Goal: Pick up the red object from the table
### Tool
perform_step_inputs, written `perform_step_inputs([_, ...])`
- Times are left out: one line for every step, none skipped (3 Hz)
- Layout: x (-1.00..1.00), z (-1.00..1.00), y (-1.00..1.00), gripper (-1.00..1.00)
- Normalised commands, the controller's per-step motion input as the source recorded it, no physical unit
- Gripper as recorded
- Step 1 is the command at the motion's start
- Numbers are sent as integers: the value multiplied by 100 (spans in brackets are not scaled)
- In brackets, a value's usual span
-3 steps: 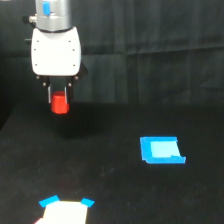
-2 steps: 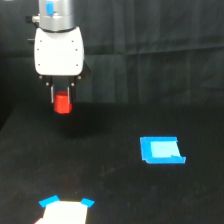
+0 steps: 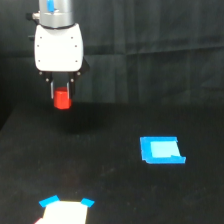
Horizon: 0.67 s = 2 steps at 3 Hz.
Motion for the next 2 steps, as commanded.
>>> perform_step_inputs([-20,-7,61,-88])
perform_step_inputs([5,34,66,-89])
